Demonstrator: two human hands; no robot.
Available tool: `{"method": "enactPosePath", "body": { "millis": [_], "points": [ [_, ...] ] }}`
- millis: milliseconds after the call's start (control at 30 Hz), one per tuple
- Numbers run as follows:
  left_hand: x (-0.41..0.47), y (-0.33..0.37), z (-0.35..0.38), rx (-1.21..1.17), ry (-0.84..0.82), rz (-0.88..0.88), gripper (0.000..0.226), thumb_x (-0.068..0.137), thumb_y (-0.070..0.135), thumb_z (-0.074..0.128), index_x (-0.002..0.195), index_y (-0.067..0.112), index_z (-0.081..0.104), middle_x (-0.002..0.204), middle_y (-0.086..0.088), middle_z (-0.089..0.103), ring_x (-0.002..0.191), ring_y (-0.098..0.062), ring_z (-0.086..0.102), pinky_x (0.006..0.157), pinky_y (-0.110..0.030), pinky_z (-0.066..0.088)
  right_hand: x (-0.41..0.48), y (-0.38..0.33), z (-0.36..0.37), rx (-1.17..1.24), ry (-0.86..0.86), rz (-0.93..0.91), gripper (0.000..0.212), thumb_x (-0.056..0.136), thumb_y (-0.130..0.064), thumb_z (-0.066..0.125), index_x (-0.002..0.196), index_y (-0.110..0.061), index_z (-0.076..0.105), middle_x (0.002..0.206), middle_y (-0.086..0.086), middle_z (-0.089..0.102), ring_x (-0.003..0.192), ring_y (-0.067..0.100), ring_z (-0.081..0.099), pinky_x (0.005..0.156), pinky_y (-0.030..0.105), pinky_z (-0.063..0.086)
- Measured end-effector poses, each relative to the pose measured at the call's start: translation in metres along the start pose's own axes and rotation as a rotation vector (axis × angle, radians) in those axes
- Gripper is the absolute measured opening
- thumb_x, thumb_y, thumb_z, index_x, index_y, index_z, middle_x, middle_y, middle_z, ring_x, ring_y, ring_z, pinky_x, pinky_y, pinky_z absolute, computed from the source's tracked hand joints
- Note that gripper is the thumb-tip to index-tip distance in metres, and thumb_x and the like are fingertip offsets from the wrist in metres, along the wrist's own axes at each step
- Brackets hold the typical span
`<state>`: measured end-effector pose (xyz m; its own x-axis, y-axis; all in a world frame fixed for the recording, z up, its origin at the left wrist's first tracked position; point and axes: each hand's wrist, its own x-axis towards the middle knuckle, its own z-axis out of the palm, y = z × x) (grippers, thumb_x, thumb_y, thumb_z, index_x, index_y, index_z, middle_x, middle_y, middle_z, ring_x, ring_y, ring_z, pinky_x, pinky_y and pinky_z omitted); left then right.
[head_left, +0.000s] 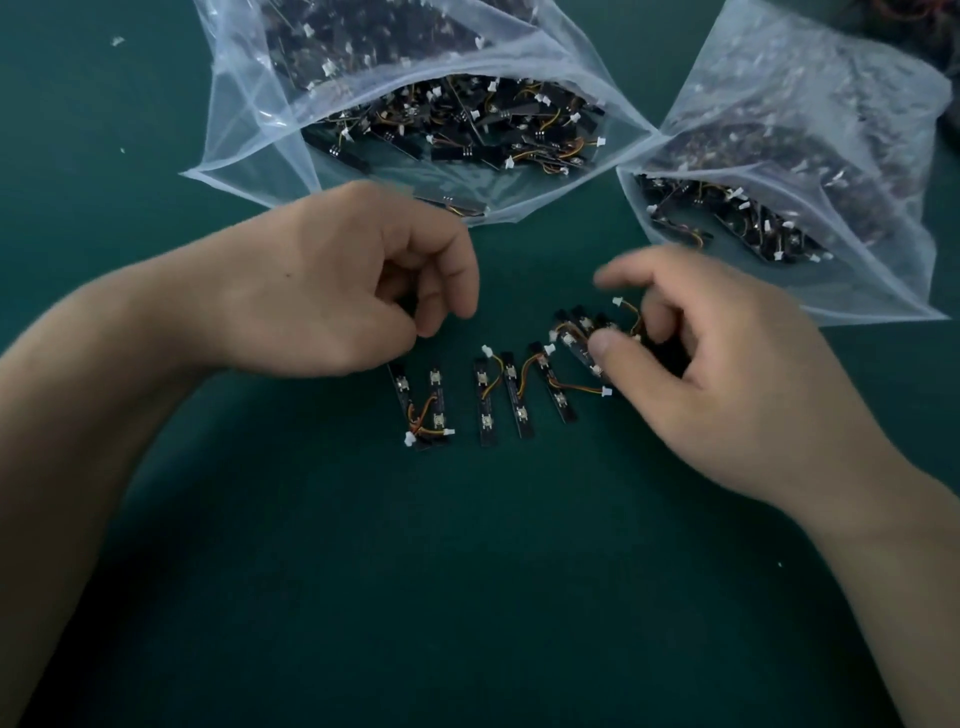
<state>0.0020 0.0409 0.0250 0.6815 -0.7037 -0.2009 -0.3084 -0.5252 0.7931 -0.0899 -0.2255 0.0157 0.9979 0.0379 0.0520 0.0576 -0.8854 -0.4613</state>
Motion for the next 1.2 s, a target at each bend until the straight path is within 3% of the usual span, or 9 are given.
{"method": "enactPosePath", "body": {
  "millis": [67, 200, 333, 500, 633, 800, 967, 1067, 1200],
  "points": [
    [-0.003, 0.002, -0.002, 0.047, -0.04, -0.003, 0.041, 0.06, 0.013, 0.057, 0.089, 0.039, 0.069, 0.071, 0.011, 0.062, 0.057, -0.008, 0.048, 0.053, -0.021, 0.043, -0.004, -0.003, -0.001, -0.074, 0.053, 0.058, 0.054, 0.098, -0.067, 0.041, 0.141, -0.034, 0.047, 0.101, -0.013, 0.054, 0.079, 0.01, 0.055, 0.065, 0.034, 0.039],
    [-0.005, 0.003, -0.007, 0.113, -0.119, -0.037, 0.04, 0.06, 0.021, 0.067, 0.093, 0.043, 0.066, 0.07, 0.012, 0.057, 0.059, -0.012, 0.047, 0.057, -0.024, 0.043, -0.017, -0.017, 0.002, -0.291, -0.038, 0.086, 0.094, 0.087, -0.094, 0.013, 0.145, -0.025, 0.043, 0.12, 0.004, 0.055, 0.106, 0.03, 0.06, 0.069, 0.037, 0.038],
    [-0.003, 0.006, -0.007, 0.136, -0.14, -0.053, 0.044, 0.06, 0.034, 0.079, 0.098, 0.049, 0.064, 0.075, 0.013, 0.061, 0.059, -0.016, 0.05, 0.061, -0.03, 0.046, -0.027, -0.04, 0.016, -0.411, -0.075, 0.093, 0.129, 0.063, -0.109, 0.016, 0.141, -0.013, 0.05, 0.113, 0.005, 0.046, 0.1, 0.031, 0.053, 0.073, 0.04, 0.04],
    [-0.004, 0.011, -0.001, 0.176, -0.128, -0.058, 0.042, 0.059, 0.05, 0.081, 0.099, 0.052, 0.067, 0.079, 0.016, 0.063, 0.058, -0.013, 0.053, 0.06, -0.035, 0.05, -0.026, -0.056, 0.023, -0.43, -0.088, 0.116, 0.143, 0.053, -0.111, 0.019, 0.145, -0.006, 0.047, 0.115, 0.006, 0.042, 0.1, 0.028, 0.047, 0.085, 0.044, 0.045],
    [-0.004, 0.014, 0.004, 0.214, -0.097, -0.053, 0.042, 0.059, 0.053, 0.079, 0.098, 0.051, 0.067, 0.081, 0.016, 0.062, 0.059, -0.011, 0.054, 0.058, -0.028, 0.045, -0.027, -0.063, 0.026, -0.438, -0.099, 0.115, 0.149, 0.051, -0.113, 0.016, 0.15, -0.004, 0.044, 0.119, 0.006, 0.042, 0.103, 0.028, 0.045, 0.09, 0.043, 0.042],
    [-0.001, 0.012, 0.013, 0.256, 0.008, -0.036, 0.036, 0.061, 0.054, 0.077, 0.093, 0.045, 0.066, 0.073, 0.013, 0.062, 0.058, -0.007, 0.055, 0.057, -0.017, 0.043, -0.027, -0.062, 0.029, -0.423, -0.089, 0.095, 0.13, 0.063, -0.106, 0.022, 0.147, -0.009, 0.046, 0.121, 0.006, 0.042, 0.105, 0.029, 0.044, 0.089, 0.043, 0.04],
    [0.005, 0.012, 0.024, 0.313, 0.171, 0.01, 0.032, 0.075, 0.061, 0.071, 0.102, 0.045, 0.064, 0.075, 0.02, 0.064, 0.069, 0.001, 0.06, 0.06, -0.026, 0.037, -0.023, -0.055, 0.029, -0.41, -0.088, 0.028, 0.088, 0.088, -0.083, 0.027, 0.137, -0.014, 0.05, 0.118, 0.006, 0.042, 0.103, 0.028, 0.045, 0.086, 0.042, 0.041],
    [0.007, 0.011, 0.03, 0.308, 0.211, 0.065, 0.017, 0.085, 0.054, 0.067, 0.099, 0.045, 0.07, 0.077, 0.021, 0.064, 0.072, 0.0, 0.06, 0.061, -0.026, 0.038, -0.02, -0.046, 0.027, -0.364, -0.08, -0.016, 0.069, 0.098, -0.067, 0.03, 0.138, -0.014, 0.05, 0.119, 0.007, 0.043, 0.103, 0.028, 0.046, 0.088, 0.041, 0.045],
    [0.007, 0.012, 0.038, 0.306, 0.234, 0.109, 0.017, 0.084, 0.041, 0.063, 0.097, 0.045, 0.073, 0.075, 0.02, 0.064, 0.072, -0.005, 0.06, 0.064, -0.03, 0.045, -0.017, -0.035, 0.027, -0.281, -0.044, -0.055, 0.052, 0.1, -0.05, 0.044, 0.133, -0.013, 0.057, 0.118, 0.009, 0.048, 0.102, 0.03, 0.05, 0.086, 0.045, 0.048]
  ]
}}
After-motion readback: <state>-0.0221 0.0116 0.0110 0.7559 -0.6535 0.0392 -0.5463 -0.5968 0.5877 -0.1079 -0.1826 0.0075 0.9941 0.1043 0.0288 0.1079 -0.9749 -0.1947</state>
